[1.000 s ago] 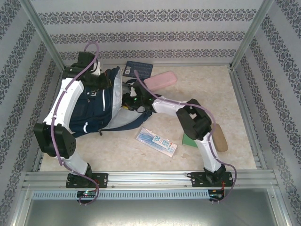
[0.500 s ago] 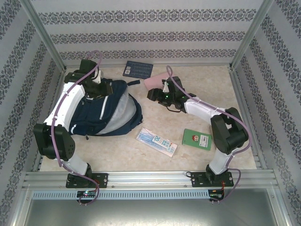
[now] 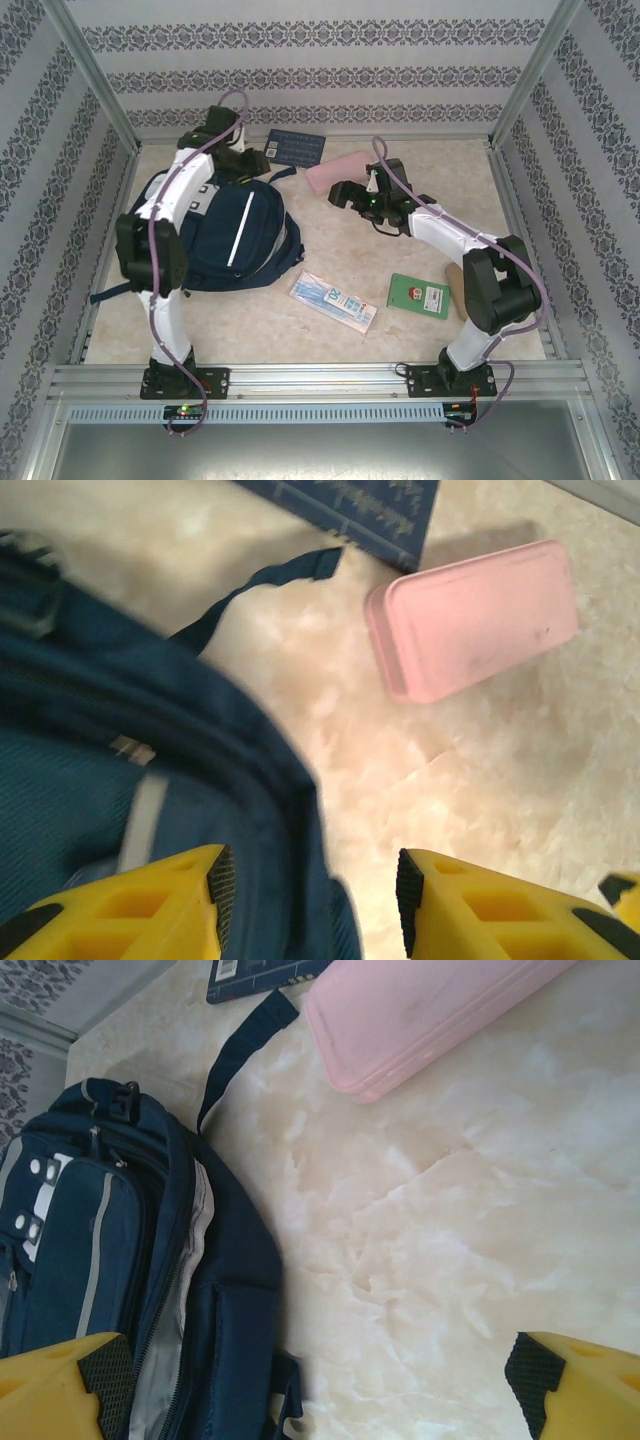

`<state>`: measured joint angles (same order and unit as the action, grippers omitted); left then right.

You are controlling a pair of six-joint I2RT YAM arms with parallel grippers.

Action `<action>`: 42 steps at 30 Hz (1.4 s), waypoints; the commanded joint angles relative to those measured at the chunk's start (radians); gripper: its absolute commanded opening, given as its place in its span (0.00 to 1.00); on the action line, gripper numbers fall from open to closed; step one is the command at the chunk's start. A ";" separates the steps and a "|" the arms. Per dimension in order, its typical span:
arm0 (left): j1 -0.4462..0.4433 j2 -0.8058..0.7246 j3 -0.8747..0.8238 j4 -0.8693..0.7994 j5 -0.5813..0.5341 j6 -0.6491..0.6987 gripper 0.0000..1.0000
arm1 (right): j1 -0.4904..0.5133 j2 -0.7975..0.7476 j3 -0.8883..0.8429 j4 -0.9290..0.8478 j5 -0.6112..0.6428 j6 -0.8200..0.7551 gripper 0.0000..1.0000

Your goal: Pack books, pencil case, and school supplies into a backpack

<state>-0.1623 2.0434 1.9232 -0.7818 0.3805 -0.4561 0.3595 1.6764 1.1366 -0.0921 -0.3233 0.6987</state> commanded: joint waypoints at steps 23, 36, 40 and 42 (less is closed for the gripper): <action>-0.056 0.740 0.575 0.744 -0.007 -0.588 0.46 | -0.066 -0.210 -0.056 -0.182 0.053 -0.004 0.98; -0.074 0.791 0.621 0.365 -0.151 -0.708 0.43 | -0.068 -0.189 -0.077 -0.189 0.042 0.007 0.98; -0.082 0.765 0.610 0.127 -0.146 -0.649 0.40 | -0.068 -0.176 -0.071 -0.178 0.031 0.007 0.98; -0.088 0.735 0.571 0.055 -0.149 -0.610 0.40 | -0.066 -0.167 -0.065 -0.170 0.027 0.008 0.98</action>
<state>-0.2359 2.7884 2.5435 -0.3988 0.2710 -1.1183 0.3027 1.4929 1.0706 -0.2729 -0.2813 0.7006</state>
